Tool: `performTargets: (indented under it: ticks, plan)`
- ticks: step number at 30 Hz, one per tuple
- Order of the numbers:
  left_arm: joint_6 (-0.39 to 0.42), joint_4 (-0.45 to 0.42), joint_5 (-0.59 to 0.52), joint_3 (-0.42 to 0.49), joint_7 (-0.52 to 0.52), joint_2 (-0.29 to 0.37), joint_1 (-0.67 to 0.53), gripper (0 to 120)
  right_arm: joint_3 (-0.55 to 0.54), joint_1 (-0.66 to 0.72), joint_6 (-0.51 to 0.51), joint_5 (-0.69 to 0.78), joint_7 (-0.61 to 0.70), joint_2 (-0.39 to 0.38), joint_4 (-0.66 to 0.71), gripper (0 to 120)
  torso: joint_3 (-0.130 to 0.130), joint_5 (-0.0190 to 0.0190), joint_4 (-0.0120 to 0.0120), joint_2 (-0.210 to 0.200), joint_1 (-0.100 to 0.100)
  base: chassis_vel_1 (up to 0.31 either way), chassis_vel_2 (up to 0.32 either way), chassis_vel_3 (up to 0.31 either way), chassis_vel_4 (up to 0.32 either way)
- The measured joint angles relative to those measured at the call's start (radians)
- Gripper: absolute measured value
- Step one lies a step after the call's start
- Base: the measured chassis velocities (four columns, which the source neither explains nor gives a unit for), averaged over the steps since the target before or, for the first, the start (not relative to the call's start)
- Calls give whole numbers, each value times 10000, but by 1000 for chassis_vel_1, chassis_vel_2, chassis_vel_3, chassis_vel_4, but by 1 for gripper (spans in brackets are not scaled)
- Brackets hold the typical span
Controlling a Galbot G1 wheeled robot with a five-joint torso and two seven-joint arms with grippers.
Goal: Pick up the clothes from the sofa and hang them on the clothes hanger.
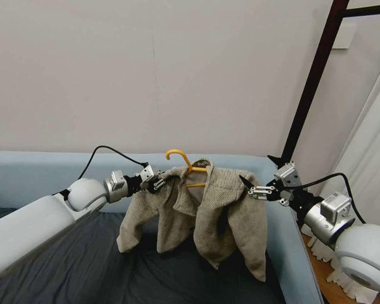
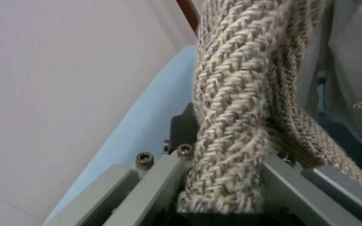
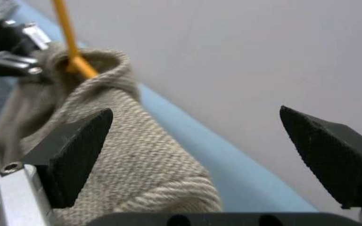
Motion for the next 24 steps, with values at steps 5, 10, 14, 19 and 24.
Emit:
performTargets:
  ticks: [5, 10, 14, 19, 24]
  plan:
    - [-136, -31, 111, 2, 221, -12, 60, 0, -311, 104, -276, -192, -1225, -61, -342, 100, 0, 4, -5, 0, 0, 0, 0, 0, 0]
    - [-259, -76, 256, 123, 463, -49, 56, 0, -457, 197, -451, -589, -2012, -139, -557, 100, 0, 2, -3, 0, 0, 0, 0, 0, 0]
    - [-355, -54, 504, 253, 561, -138, -22, 0, -509, 219, -632, -747, -2252, -178, -571, 100, 0, 1, -3, 0, -1, 0, 0, 0, 0]
    - [-445, -70, 851, 450, 628, -286, -144, 0, -651, 220, -935, -943, -2407, -187, -627, 100, 1, 2, -3, 0, 0, 0, 0, 0, 0]
    - [-530, -163, 1239, 549, 663, -387, -190, 0, -1007, 382, -1425, -883, -2387, -163, -539, 86, 0, 2, -4, 1, 0, 0, 0, 0, 0]
